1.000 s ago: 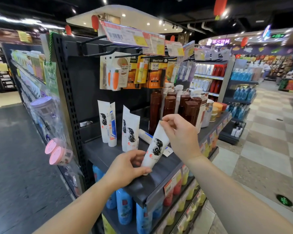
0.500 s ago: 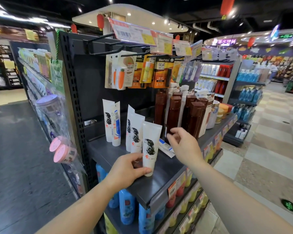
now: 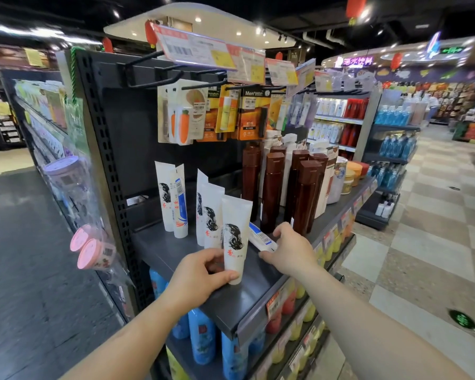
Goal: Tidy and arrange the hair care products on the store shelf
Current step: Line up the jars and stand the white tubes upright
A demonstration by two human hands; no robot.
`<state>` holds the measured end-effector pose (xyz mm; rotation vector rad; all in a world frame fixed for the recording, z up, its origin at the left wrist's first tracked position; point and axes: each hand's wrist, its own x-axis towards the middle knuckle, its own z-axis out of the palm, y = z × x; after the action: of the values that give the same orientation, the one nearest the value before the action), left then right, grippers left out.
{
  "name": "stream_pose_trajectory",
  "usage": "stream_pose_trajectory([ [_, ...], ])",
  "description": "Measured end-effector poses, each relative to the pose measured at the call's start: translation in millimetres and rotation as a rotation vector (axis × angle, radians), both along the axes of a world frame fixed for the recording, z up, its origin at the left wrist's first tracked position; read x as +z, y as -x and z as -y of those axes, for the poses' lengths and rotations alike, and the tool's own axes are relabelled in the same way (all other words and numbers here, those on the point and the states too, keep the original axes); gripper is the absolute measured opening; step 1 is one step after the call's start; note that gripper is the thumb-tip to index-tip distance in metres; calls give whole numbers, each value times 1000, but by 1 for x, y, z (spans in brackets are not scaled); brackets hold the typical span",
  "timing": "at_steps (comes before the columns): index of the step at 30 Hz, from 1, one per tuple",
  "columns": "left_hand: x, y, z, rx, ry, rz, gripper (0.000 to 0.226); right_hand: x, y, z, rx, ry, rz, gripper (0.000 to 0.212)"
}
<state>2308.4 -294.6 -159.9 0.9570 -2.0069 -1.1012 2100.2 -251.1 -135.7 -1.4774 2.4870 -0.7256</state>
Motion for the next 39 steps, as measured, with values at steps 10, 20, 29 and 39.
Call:
stream_pose_trajectory([
  [10, -1, 1, 0, 3, 12, -17, 35, -2, 7, -28, 85, 380, 172, 42],
  [20, -4, 1, -1, 11, 0, -46, 35, 56, 2, -43, 97, 752, 269, 51],
  [29, -2, 1, -3, 20, -40, -54, 33, 67, -11, -22, 116, 721, 321, 56],
  [39, 1, 3, -5, 43, 1, 6, 32, 21, 8, -20, 226, 220, 428, 35],
])
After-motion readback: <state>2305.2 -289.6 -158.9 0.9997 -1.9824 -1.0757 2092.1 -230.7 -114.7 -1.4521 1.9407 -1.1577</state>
